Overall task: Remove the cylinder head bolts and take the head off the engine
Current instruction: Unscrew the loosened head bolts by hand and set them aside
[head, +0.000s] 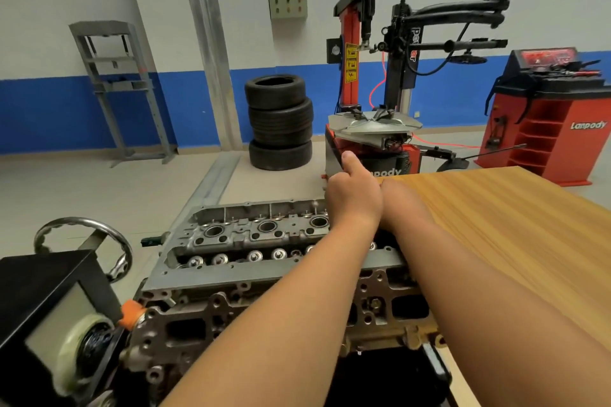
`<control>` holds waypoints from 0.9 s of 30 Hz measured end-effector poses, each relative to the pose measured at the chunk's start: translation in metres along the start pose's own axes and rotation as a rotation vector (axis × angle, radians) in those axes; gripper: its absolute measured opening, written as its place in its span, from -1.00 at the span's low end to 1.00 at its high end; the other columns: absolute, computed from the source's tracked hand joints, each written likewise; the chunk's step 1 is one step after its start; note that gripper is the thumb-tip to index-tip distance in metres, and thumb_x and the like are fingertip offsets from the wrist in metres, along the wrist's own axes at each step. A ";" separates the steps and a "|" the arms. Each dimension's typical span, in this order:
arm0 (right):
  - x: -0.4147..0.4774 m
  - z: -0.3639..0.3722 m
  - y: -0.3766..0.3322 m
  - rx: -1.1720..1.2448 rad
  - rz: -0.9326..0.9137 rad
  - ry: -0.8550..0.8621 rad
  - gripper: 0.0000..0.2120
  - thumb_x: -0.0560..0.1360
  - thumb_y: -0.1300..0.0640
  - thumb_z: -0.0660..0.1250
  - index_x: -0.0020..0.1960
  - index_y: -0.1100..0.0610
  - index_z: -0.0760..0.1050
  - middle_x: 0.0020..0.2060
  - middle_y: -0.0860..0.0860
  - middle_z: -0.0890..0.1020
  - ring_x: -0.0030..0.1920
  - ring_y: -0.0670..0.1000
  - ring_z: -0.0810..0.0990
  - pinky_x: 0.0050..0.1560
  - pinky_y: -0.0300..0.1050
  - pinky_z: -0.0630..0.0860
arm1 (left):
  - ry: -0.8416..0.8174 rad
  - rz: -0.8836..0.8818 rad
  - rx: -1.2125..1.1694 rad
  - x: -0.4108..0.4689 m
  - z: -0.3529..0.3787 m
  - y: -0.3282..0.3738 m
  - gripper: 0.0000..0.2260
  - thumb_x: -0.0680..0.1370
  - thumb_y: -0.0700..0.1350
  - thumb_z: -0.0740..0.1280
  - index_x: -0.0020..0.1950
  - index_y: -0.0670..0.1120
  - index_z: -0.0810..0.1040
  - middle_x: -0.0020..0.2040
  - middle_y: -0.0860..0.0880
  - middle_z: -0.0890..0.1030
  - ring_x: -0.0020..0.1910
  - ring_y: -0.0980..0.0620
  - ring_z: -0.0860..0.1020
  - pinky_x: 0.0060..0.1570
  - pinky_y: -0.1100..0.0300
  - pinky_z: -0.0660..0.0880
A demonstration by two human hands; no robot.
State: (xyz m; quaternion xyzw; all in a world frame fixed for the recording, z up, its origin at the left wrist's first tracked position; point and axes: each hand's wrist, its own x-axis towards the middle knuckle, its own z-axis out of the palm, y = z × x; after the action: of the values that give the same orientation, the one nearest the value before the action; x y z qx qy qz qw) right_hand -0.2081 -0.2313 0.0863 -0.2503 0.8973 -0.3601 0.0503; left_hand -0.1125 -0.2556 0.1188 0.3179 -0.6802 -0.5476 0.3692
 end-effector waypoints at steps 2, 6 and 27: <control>-0.010 -0.011 -0.010 0.140 -0.098 0.171 -0.82 0.53 0.09 0.21 0.07 0.13 0.51 -0.01 0.04 0.60 0.01 0.07 0.56 -0.06 0.01 0.53 | -0.196 0.069 0.058 0.005 -0.015 -0.005 -0.47 0.63 0.22 -0.11 -0.25 -0.05 0.46 -0.22 -0.05 0.55 -0.12 -0.07 0.50 -0.12 0.07 0.37; -0.050 -0.013 -0.055 0.572 -0.241 -0.038 -0.75 0.50 -0.09 0.18 -0.10 0.03 0.56 -0.19 -0.04 0.65 -0.12 0.00 0.61 -0.18 -0.06 0.49 | -0.229 0.023 0.113 0.034 -0.055 -0.027 -0.57 0.67 0.08 -0.06 0.15 -0.12 0.51 0.06 -0.12 0.57 0.06 -0.07 0.50 0.04 0.06 0.38; -0.070 0.019 -0.068 0.750 -0.096 0.132 -0.79 0.52 -0.08 0.25 -0.27 -0.04 0.43 -0.40 -0.16 0.51 -0.30 -0.11 0.48 -0.24 -0.11 0.41 | -0.488 0.240 0.651 0.007 -0.071 -0.035 -0.84 0.48 -0.06 0.22 -0.31 0.07 0.43 -0.16 -0.03 0.55 0.02 -0.18 0.54 0.05 -0.05 0.51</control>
State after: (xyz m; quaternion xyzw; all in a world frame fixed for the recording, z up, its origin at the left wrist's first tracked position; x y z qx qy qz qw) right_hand -0.1139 -0.2508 0.1119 -0.2326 0.6919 -0.6805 0.0637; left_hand -0.0547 -0.3051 0.0951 0.1975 -0.9172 -0.3168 0.1390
